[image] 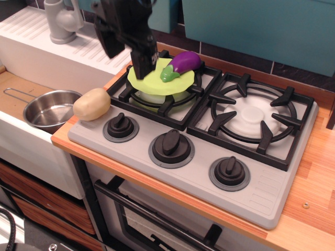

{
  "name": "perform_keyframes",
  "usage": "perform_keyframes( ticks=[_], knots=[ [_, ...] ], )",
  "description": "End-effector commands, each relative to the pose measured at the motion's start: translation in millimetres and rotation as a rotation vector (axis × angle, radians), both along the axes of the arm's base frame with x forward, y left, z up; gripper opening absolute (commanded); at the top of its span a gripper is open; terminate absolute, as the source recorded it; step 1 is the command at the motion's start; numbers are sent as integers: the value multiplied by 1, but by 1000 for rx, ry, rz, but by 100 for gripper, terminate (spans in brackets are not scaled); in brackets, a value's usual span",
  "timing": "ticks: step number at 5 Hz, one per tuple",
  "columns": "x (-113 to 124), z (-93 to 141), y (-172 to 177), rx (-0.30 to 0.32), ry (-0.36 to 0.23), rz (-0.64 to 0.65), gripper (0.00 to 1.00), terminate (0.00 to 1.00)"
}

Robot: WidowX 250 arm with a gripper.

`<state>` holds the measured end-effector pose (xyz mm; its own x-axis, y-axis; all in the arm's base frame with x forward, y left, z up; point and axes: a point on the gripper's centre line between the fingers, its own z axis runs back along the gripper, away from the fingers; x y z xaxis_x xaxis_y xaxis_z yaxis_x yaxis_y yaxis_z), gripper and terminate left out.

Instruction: Put eggplant on plate and largepotato in pot or pan in sink

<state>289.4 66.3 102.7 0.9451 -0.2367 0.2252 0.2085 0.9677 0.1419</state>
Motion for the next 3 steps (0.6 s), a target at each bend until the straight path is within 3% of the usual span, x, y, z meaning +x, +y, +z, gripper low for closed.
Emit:
perform_keyframes(
  ticks=[1, 3],
  knots=[
    [-5, 11, 19, 84, -17, 101, 100, 0],
    [-11, 2, 41, 89, -3, 95, 100, 0]
  ],
)
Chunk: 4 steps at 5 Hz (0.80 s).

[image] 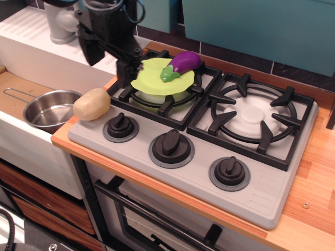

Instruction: Put eggplant on plate and largepotato in pot or pan in sink

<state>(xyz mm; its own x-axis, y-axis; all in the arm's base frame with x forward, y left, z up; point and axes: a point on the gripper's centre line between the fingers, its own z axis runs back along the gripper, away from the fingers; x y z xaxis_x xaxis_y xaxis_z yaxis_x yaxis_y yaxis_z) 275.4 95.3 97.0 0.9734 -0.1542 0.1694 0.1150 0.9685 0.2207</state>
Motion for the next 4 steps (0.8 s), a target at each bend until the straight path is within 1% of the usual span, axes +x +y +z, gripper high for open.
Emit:
perform_keyframes(
  ticks=[1, 3, 4],
  knots=[
    [5, -3, 19, -12, -47, -30, 100, 0],
    [12, -20, 28, -26, -78, -47, 100, 0],
    [13, -23, 31, -20, -84, -54, 100, 0]
  ],
)
